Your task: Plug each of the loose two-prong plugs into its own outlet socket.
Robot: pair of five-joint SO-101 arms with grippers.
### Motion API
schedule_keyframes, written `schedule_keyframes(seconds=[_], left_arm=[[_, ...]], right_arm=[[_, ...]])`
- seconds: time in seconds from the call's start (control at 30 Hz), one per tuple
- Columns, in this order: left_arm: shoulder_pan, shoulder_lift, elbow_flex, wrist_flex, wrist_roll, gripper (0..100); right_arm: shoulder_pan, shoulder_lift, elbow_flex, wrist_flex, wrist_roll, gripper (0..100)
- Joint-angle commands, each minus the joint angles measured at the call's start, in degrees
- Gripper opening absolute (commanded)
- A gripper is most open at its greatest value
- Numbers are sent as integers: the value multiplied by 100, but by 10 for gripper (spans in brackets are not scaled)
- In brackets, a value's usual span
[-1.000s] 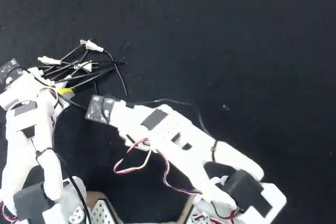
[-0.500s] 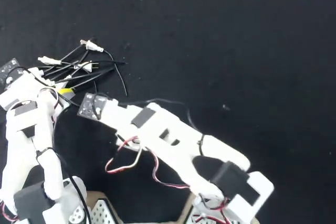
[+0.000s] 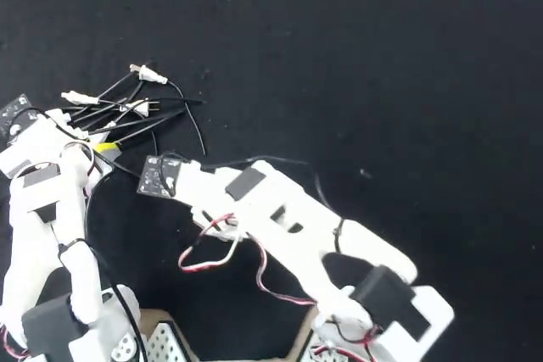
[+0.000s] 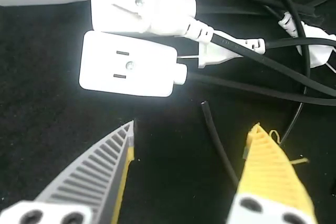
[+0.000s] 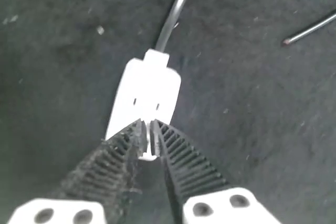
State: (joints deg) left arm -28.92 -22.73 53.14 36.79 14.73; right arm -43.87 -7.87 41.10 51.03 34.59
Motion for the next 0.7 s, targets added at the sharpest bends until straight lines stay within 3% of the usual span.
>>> schedule_keyframes(seconds=[0.0, 0.13, 0.57, 0.67], left_arm=[[66, -141, -154, -35, -62, 332], [66, -141, -163, -35, -62, 332], [57, -141, -154, -35, -62, 332], [57, -141, -154, -35, -62, 332]], right_arm=[[-97, -611, 22, 273, -633, 126], [-501, -804, 145, 510, -765, 301], [-404, 945, -804, 536, -756, 245], [-62, 945, -822, 510, -316, 142]])
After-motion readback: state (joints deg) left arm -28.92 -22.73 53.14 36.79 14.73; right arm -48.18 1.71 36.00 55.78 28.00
